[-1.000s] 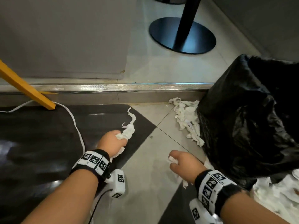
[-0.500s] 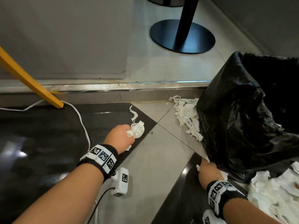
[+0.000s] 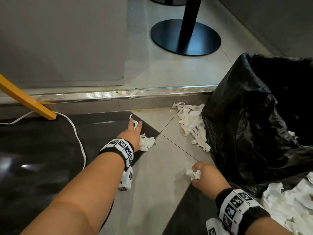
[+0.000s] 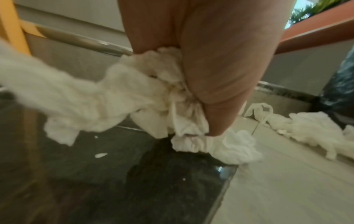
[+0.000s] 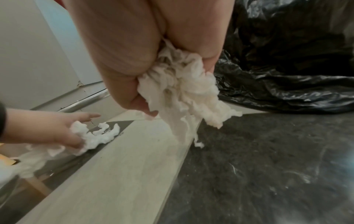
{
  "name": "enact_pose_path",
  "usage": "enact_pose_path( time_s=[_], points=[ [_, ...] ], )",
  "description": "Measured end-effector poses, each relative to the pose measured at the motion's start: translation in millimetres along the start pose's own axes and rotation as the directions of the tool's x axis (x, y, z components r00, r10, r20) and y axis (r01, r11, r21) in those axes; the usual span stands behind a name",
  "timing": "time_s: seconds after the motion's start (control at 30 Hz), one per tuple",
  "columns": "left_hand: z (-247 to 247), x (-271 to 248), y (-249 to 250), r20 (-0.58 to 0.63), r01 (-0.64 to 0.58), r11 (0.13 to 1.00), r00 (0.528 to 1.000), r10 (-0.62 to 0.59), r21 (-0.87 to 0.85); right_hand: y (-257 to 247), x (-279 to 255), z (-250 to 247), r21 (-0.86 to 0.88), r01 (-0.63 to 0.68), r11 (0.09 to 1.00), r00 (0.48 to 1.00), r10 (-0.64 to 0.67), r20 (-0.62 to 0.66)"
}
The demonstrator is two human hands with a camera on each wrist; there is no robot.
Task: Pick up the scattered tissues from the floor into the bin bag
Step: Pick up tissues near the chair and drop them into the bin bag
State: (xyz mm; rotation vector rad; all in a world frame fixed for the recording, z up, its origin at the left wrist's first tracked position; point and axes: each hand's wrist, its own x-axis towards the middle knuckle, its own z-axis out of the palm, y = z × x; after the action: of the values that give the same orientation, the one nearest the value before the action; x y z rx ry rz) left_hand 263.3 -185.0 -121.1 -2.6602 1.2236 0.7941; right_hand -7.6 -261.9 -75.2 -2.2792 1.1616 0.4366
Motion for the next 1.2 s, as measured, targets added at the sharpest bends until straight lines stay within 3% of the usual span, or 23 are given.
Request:
enact_pose_path(
  time_s=[0.17, 0.37, 0.53, 0.63, 0.73, 0.83, 0.97, 1.03, 1.1, 1.2],
  points=[
    [6, 23, 3, 0.143, -0.016, 0.996, 0.990, 0.003, 0.092, 9, -5, -2, 0.022, 0.025, 0.999, 0.998, -0.026, 0.063],
    [3, 10, 1, -0.028, -0.035, 0.993, 0.999, 0.038, 0.110, -2, -7, -7, 0.050, 0.034, 0.998, 0.997, -0.038, 0.066],
    [21, -24, -10, 0.092, -0.050, 0.985, 0.995, 0.035, 0.165, -20, -10, -23, 0.198, 0.054, 0.979, 0.996, -0.068, 0.063],
    [20, -48, -12, 0.131, -0.024, 0.997, 0.991, 0.014, 0.077, -32, -15, -46, 0.267, 0.138, 0.954, 0.990, -0.138, -0.019],
    [1, -70, -7, 0.112, 0.050, 0.992, 0.993, -0.037, -0.120, -45, -27, -89, 0.469, 0.256, 0.845, 0.966, -0.200, -0.167],
    [-34, -84, -3, -0.013, 0.059, 0.924, 0.998, -0.069, -0.378, -49, -47, -158, 0.549, 0.458, 0.699, 0.873, -0.238, -0.426],
    [-97, -117, 23, -0.147, -0.029, 0.668, 0.982, -0.121, -0.744, -30, -90, -255, 0.551, 0.688, 0.472, 0.681, -0.159, -0.715],
    [-128, -140, 47, -0.213, -0.111, 0.596, 0.972, -0.104, -0.795, -12, -107, -292, 0.502, 0.733, 0.459, 0.601, -0.090, -0.794],
    [-157, -159, 79, -0.291, -0.205, 0.587, 0.955, -0.056, -0.784, 15, -112, -315, 0.477, 0.738, 0.477, 0.540, 0.006, -0.842],
    [-193, -174, 140, -0.344, -0.282, 0.624, 0.939, 0.022, -0.729, 50, -108, -330, 0.494, 0.721, 0.486, 0.492, 0.143, -0.859]
  ],
)
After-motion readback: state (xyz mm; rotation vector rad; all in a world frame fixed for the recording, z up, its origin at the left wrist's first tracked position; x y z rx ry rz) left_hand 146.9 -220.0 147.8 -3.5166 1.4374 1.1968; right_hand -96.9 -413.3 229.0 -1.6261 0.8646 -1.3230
